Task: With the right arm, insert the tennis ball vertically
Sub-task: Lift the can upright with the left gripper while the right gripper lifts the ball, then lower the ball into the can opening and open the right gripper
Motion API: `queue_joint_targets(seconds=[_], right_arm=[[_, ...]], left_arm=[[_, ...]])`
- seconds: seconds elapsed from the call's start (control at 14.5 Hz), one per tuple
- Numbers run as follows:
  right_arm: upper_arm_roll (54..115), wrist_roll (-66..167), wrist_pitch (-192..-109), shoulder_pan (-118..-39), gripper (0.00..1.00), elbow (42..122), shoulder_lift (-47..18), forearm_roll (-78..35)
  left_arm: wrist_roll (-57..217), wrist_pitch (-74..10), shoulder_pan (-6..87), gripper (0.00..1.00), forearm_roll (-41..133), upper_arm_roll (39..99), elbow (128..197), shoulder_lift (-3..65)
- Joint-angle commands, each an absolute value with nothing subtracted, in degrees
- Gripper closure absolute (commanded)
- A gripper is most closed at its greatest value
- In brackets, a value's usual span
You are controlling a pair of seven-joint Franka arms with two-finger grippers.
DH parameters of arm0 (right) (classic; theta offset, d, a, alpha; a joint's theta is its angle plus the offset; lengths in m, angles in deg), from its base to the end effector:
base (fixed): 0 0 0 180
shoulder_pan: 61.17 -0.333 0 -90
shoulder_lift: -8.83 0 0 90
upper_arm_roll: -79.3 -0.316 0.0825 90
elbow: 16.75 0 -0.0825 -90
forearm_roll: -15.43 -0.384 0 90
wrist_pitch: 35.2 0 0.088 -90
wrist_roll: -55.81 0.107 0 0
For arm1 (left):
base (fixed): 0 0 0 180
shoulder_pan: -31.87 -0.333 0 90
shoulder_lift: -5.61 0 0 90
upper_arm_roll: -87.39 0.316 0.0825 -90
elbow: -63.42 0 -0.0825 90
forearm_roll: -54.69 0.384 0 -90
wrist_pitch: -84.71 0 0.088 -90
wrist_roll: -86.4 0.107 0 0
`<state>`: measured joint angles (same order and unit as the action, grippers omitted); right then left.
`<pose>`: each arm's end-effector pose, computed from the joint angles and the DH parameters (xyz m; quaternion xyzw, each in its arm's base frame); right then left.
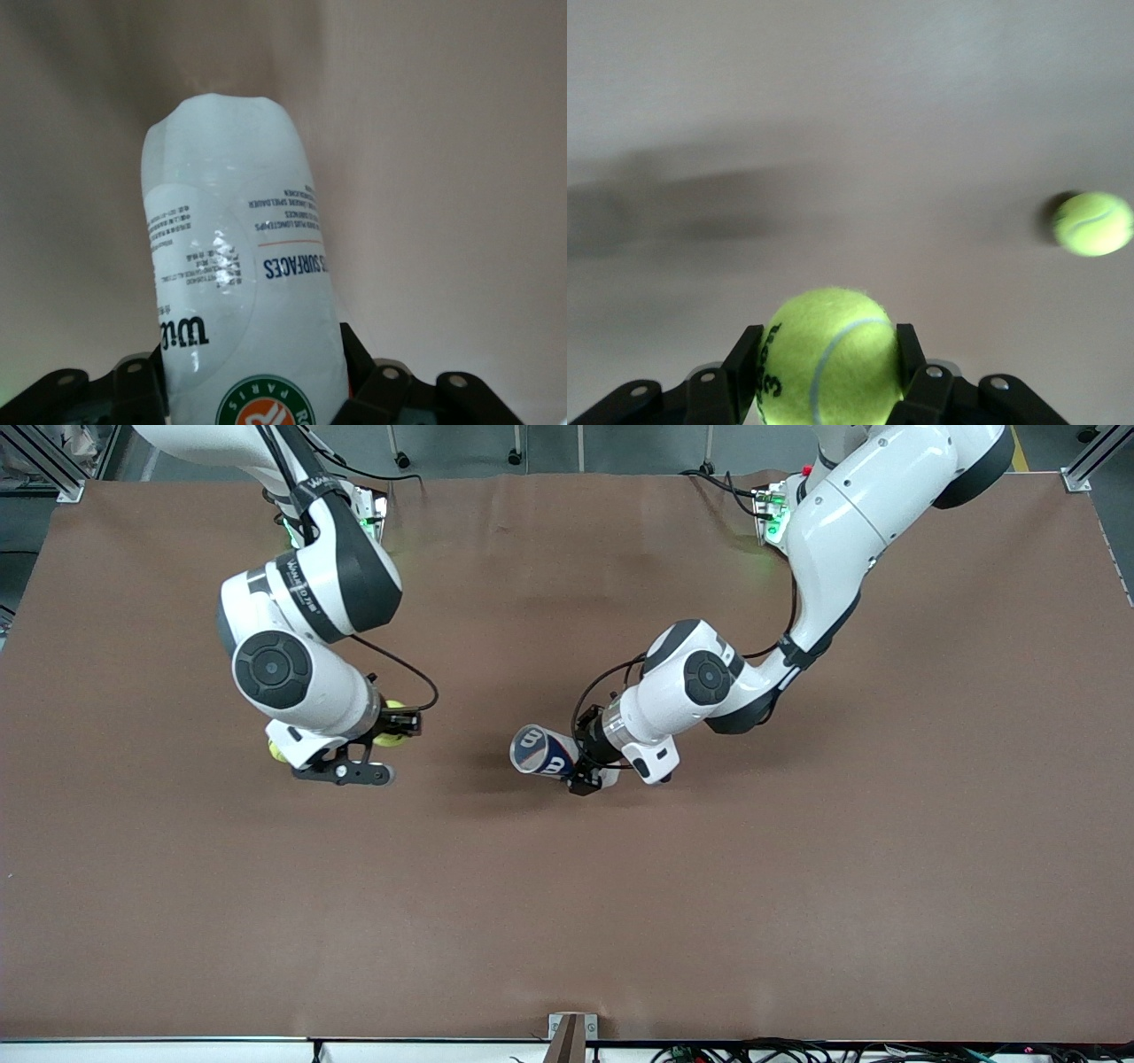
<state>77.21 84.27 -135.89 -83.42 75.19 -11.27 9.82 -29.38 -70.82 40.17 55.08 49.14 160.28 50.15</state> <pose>0.5790 0.2688 0.4122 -0.9924 0.0500 0.1121 0.0039 0.5415 -0.4613 0.2615 0.7207 0.6339 -0.1703 0.2232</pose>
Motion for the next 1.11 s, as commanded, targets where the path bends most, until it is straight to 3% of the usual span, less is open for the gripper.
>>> queue_joint_targets(seconds=[0.0, 0.28, 0.62, 1.04], right_arm=[[77.72, 85.08, -135.92, -82.97, 0.56, 74.31, -10.51, 5.15], [77.72, 91.39, -136.01, -85.59, 0.56, 71.15, -11.03, 4.79], [77.72, 96.93, -140.21, -87.97, 0.57, 69.56, -13.4, 3.48], [77.72, 101.6, -142.07, -90.96, 0.58, 63.86, -17.36, 3.47]], left_arm=[[-26.81, -75.58, 39.25, 0.32, 53.72, 45.91, 158.7, 54.11], [-24.09, -86.3, 38.9, 0.32, 53.63, 42.92, 158.7, 60.96], [-23.12, -89.31, 31.7, 0.32, 53.63, 33.88, 157.38, 67.12], [-22.94, -95.63, 31.86, 0.32, 53.98, 31.49, 157.2, 70.64]])
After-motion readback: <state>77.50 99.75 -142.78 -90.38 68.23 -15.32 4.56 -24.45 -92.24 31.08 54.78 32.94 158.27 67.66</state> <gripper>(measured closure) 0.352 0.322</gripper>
